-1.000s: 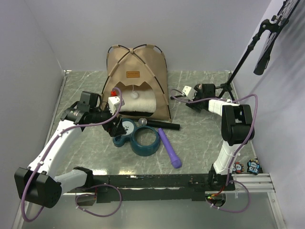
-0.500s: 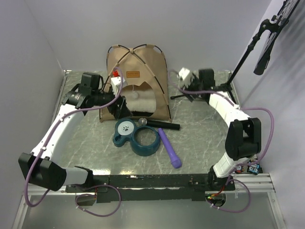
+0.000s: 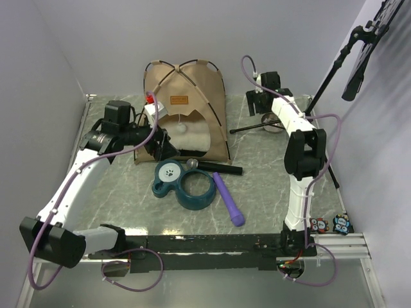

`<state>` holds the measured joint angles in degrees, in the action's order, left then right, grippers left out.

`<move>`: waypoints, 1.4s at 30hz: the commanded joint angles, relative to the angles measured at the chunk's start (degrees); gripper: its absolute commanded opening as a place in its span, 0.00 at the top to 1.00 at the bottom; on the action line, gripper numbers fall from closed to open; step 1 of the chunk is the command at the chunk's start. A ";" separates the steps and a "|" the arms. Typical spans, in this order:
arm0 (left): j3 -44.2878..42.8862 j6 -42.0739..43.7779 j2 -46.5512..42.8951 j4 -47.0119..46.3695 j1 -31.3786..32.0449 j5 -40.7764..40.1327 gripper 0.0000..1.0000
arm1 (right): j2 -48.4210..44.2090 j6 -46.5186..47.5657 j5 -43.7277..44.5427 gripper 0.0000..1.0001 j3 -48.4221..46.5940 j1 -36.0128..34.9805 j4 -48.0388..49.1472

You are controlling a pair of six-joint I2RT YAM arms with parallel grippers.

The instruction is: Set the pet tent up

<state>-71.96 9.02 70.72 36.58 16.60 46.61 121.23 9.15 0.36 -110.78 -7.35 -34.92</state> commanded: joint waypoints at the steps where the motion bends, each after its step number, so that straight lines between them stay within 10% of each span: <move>1: 1.21 -1.20 -3.13 -2.48 0.19 -0.38 0.11 | 1.02 -7.13 4.65 0.22 0.03 0.06 0.80; 32: 1.13 4.08 -3.66 1.30 0.27 -4.33 0.10 | 17.02 -8.97 2.45 0.39 -10.68 1.55 -7.36; 42: -0.54 2.76 -2.87 1.21 0.27 -5.56 0.10 | 9.04 1.38 -7.31 1.00 -6.39 -2.83 0.09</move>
<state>-69.56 11.92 67.96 37.98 16.64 41.65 137.01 4.14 -3.16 -120.88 -6.68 -40.16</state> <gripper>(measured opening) 0.898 0.102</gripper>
